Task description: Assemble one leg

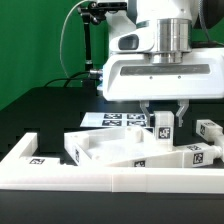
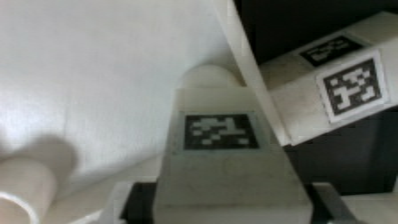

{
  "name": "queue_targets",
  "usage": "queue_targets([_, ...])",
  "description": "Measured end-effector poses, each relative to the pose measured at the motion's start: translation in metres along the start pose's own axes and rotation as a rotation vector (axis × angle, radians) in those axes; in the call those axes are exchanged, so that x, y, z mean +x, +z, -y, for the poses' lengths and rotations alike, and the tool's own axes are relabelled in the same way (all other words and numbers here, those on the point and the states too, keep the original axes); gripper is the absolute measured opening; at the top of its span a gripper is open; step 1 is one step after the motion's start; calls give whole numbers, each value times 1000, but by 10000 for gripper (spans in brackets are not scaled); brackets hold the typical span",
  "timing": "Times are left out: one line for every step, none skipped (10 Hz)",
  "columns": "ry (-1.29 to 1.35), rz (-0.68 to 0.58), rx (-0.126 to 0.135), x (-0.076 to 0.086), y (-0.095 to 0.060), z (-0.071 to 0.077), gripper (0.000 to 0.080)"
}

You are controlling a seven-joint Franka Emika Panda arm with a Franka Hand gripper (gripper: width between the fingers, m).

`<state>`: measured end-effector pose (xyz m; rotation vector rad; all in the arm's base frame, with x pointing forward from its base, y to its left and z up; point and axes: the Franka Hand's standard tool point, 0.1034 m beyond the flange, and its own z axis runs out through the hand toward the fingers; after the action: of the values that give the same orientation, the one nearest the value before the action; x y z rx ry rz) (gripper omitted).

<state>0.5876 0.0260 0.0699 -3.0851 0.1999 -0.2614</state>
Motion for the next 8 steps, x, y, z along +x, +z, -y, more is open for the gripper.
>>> queue_targets([47,-2,2,0,0,2,287])
queue_targets([35,-1,3,0,0,1,287])
queue_targets([-4,1,4,-1,0,2,357])
queue_targets([-54,9,4,-3,-1,7,357])
queue_targets([-186,9,-4,-3,-3,12,580])
queue_targets([-355,14,-15,-3,-4,16,628])
queue_targets([-449,22,-17,-3,-4,16,645])
queue_targets([-518,24,-16,-4,-4,15,645])
